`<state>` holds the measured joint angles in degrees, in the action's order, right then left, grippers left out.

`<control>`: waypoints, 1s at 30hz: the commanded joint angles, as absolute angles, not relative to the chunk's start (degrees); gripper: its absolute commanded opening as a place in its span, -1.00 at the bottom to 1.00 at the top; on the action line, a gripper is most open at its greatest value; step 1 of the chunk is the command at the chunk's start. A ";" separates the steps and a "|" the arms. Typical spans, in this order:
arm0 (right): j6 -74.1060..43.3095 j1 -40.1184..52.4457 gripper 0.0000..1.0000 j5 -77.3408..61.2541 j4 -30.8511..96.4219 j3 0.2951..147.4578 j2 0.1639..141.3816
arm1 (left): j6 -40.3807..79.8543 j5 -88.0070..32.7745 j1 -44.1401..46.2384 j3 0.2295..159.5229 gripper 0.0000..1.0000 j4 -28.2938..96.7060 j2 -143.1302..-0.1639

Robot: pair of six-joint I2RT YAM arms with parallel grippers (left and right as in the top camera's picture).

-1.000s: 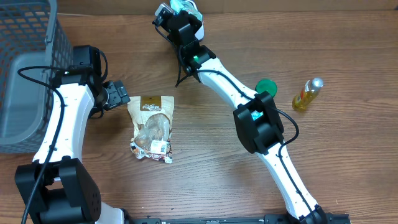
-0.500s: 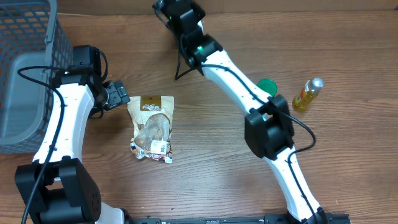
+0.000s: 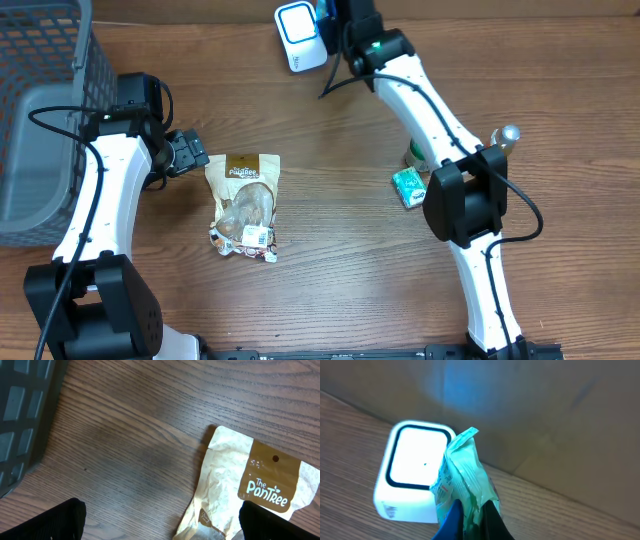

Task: Scan the item barcode
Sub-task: 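Hold the teal packet in front of the scanner window, then carry the teal packet down and set it beside the green jar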

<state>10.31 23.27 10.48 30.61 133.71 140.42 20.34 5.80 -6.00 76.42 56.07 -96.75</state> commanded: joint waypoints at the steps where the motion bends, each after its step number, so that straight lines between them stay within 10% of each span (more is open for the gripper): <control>1: 7.44 23.70 -0.93 8.14 30.76 132.27 142.76 | 19.07 5.74 -5.82 76.73 0.99 56.07 -95.46; 30: 5.58 25.23 -0.93 8.51 27.35 130.50 144.59 | 19.07 5.74 -5.82 76.73 0.99 56.07 -95.46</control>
<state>6.07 25.12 8.82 27.53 130.96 142.96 20.34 5.80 -6.00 76.42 56.07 -96.75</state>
